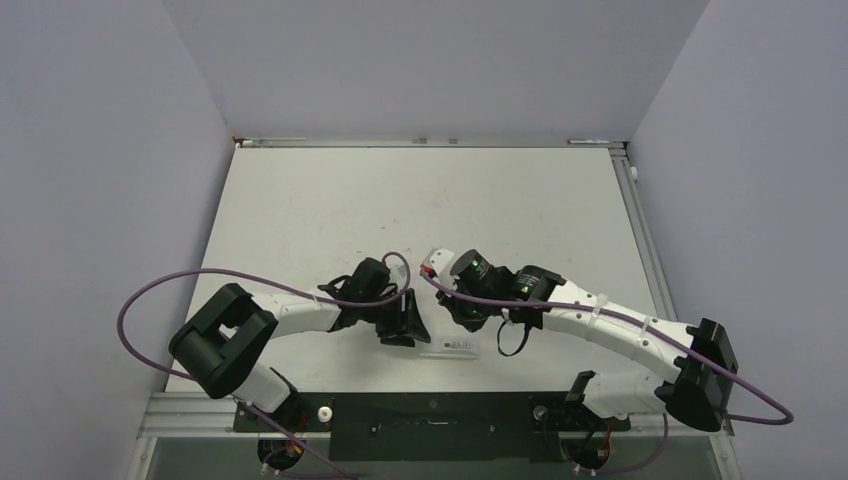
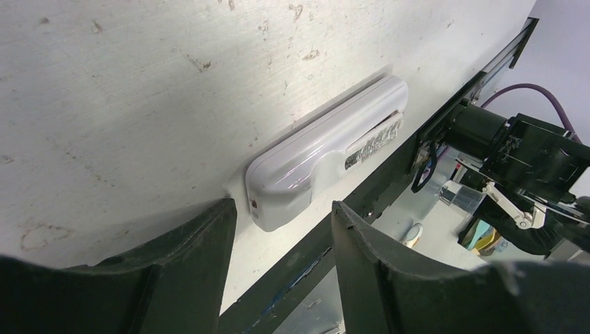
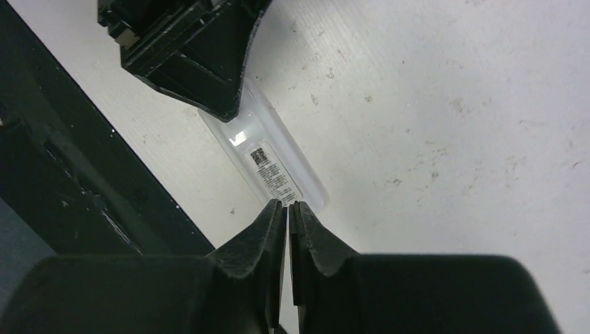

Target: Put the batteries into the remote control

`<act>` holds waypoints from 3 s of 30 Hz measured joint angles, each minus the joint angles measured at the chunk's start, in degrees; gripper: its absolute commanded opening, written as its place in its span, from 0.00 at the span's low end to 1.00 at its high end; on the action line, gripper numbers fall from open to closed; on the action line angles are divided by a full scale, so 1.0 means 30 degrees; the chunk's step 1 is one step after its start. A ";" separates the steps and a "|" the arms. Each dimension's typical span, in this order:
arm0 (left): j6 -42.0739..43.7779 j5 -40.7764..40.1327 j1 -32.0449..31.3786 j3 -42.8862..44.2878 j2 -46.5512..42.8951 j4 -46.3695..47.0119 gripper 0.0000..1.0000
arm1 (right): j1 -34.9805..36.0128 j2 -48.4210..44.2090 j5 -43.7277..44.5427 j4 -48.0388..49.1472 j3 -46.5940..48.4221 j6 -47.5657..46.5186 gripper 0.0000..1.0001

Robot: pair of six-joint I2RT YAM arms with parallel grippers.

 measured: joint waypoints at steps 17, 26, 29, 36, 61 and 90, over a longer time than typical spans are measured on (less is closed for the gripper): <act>-0.0066 -0.1341 -0.0007 -0.0175 -0.3483 -0.2084 0.50 | 0.0277 0.0947 0.1989 0.0554 -0.1785 0.8466 0.09; -0.0015 -0.1778 0.0160 -0.0284 -0.6127 -0.3563 0.50 | 0.0765 0.1494 0.2907 0.0765 -0.2346 1.0156 0.09; 0.0015 -0.1836 0.0284 -0.0284 -0.6703 -0.3942 0.50 | 0.0962 0.1661 0.3045 0.0896 -0.2514 1.0542 0.09; 0.0146 -0.1880 0.0379 -0.0284 -0.7431 -0.4597 0.50 | 0.1377 0.2747 0.3308 0.1625 -0.3366 1.1285 0.09; 0.0284 -0.1902 0.0554 -0.0568 -0.7628 -0.4896 0.52 | 0.1763 0.3300 0.4277 0.2747 -0.3730 1.2189 0.16; 0.3330 -0.4255 0.1807 0.3453 -1.2684 -1.0280 0.81 | 0.0211 0.0066 0.3490 0.1836 -0.0758 0.4590 0.78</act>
